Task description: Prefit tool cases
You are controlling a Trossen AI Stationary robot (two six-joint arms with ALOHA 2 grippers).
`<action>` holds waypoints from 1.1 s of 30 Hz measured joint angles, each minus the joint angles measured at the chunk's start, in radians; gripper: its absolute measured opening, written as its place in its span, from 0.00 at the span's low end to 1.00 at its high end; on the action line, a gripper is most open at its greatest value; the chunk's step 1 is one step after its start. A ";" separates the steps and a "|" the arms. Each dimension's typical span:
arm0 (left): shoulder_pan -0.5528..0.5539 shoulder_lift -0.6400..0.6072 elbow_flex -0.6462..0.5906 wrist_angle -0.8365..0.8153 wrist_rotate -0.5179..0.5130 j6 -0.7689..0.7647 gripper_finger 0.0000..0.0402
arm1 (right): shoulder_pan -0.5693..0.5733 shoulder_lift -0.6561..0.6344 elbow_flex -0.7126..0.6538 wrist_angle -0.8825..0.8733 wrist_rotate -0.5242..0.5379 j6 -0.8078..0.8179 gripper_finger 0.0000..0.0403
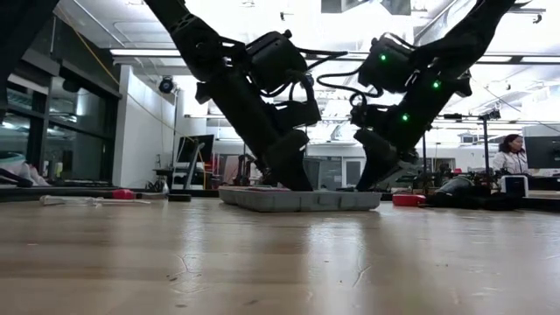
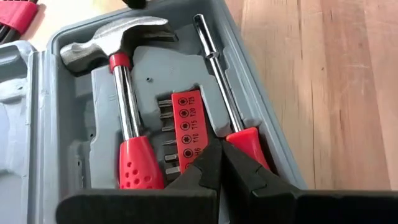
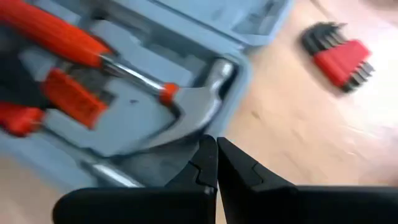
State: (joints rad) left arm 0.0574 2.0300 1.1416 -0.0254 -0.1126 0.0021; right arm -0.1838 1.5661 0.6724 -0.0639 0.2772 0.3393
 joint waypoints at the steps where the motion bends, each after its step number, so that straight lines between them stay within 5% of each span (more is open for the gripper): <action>1: 0.000 0.000 0.000 0.000 0.002 0.000 0.00 | 0.006 0.000 0.000 -0.003 0.015 0.000 0.00; 12: -0.003 0.000 0.000 0.000 0.064 0.013 0.00 | 0.034 0.002 0.000 0.141 -0.008 -0.026 0.00; 16: -0.002 0.000 -0.001 0.003 0.064 0.010 0.00 | 0.019 0.060 0.000 0.135 -0.100 -0.025 0.00; 23: -0.002 -0.001 -0.002 -0.003 0.061 0.007 0.00 | 0.013 0.199 0.012 0.253 -0.091 0.018 0.00; 33: -0.016 -0.093 -0.011 -0.026 0.048 0.074 0.00 | 0.014 0.208 0.005 0.318 -0.132 0.007 0.00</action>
State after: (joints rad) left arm 0.0410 1.9371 1.1309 -0.0519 -0.0644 0.0766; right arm -0.1700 1.7741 0.6774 0.2538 0.1456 0.3466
